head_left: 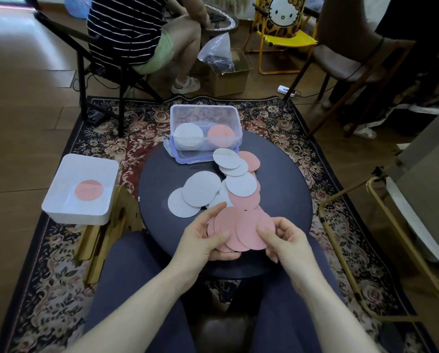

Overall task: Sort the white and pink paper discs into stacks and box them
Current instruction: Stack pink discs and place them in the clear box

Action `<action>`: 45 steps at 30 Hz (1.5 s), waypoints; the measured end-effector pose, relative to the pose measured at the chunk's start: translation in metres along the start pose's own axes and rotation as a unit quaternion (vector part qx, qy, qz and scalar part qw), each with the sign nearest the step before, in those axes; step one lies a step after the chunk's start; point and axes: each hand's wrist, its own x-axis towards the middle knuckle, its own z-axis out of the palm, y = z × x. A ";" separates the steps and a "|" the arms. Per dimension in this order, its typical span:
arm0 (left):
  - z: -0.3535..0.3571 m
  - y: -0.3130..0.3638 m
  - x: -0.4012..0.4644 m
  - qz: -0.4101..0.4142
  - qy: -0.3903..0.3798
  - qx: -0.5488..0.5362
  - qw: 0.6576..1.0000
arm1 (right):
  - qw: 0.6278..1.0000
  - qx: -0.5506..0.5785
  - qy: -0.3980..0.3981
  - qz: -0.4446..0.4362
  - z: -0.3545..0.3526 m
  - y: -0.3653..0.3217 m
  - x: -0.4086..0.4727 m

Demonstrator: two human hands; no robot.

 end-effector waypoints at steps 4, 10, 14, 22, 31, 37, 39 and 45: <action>0.001 0.000 -0.002 0.009 0.002 0.007 1.000 | 1.000 -0.001 0.004 0.011 0.002 0.004 0.000; 0.003 0.000 -0.006 0.095 0.031 0.099 0.990 | 0.997 -0.042 -0.061 -0.031 0.008 0.001 -0.008; 0.004 0.006 -0.011 0.162 0.017 0.218 0.962 | 0.984 -0.131 -0.050 -0.108 0.013 0.002 -0.008; 0.001 -0.001 -0.014 0.221 -0.024 0.363 0.905 | 0.973 -0.173 -0.042 -0.147 0.025 0.002 -0.010; -0.004 -0.002 -0.013 0.271 -0.030 0.445 0.853 | 0.969 -0.181 -0.061 -0.156 0.027 0.010 -0.011; -0.001 -0.002 -0.013 0.277 -0.028 0.442 0.853 | 0.971 -0.174 -0.044 -0.158 0.029 0.009 -0.012; -0.003 -0.003 -0.012 0.284 -0.020 0.460 0.841 | 0.970 -0.176 -0.050 -0.159 0.029 0.009 -0.013; -0.001 -0.003 -0.013 0.282 -0.006 0.452 0.846 | 0.983 -0.113 -0.045 -0.136 0.030 0.003 -0.014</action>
